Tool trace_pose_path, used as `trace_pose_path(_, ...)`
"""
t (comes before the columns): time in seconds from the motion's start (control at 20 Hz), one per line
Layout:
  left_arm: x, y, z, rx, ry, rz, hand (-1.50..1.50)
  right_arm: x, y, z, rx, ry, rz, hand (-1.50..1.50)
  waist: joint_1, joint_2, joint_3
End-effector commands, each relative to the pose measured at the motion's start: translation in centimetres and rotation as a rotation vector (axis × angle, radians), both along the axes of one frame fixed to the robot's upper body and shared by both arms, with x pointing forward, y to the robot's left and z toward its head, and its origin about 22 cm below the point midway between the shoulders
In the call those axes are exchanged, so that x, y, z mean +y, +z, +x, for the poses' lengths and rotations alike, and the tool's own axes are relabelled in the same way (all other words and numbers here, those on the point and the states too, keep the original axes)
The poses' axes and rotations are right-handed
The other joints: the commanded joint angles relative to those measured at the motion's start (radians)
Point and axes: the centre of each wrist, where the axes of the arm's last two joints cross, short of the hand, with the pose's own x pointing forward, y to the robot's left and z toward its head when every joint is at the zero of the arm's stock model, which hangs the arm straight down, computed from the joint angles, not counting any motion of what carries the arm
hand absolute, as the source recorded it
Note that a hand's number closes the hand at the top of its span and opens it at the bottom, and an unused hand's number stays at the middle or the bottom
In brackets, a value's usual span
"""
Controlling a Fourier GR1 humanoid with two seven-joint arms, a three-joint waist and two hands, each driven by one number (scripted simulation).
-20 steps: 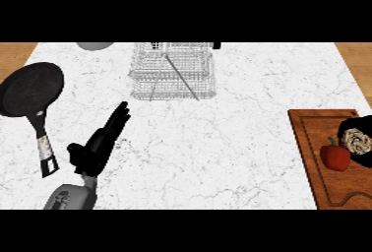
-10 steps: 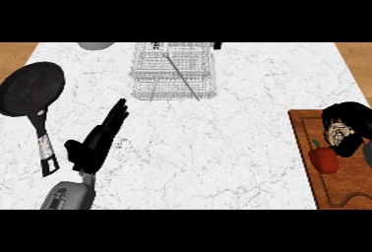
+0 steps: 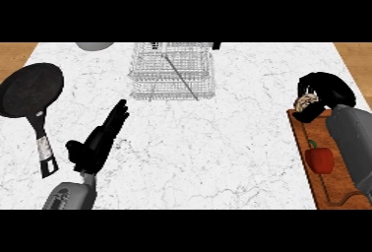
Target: Pick the cupcake from the cutting board and place it in the tiered basket
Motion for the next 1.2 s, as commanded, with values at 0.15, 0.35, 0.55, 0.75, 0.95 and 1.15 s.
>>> trace_pose_path(0.15, 1.2, -0.1, 0.1, 0.016, 0.015, 0.01, 0.0, 4.0, 5.8, 2.7, -0.194, 0.075, 0.416, 1.5, -0.017, -0.007, 0.0)
trace_pose_path(0.35, 1.4, 0.5, -1.4, 0.004, 0.021, 0.005, 0.0, 4.6, 9.9, 2.2, -0.316, 0.132, 0.436, 1.5, -0.016, -0.013, 0.0)
trace_pose_path(0.55, -0.8, 0.0, -0.3, -0.012, 0.018, 0.009, 0.0, 9.4, 14.9, 2.8, -0.318, 0.166, 0.468, 1.5, -0.012, -0.005, 0.0)
trace_pose_path(0.75, -0.1, 0.6, 0.1, -0.012, 0.024, 0.01, 0.0, 13.1, 19.1, 2.6, -0.306, 0.169, 0.501, 1.5, -0.007, -0.003, 0.0)
trace_pose_path(0.95, -0.8, 1.1, 0.3, 0.009, -0.023, -0.004, 0.0, 18.4, 24.8, 3.2, -0.322, 0.152, 0.528, 1.5, 0.011, 0.001, 0.0)
trace_pose_path(1.15, -0.7, 0.7, 0.5, 0.0, -0.008, 0.014, 0.0, 20.2, 25.4, 4.8, -0.267, 0.132, 0.528, 1.5, 0.019, 0.006, 0.0)
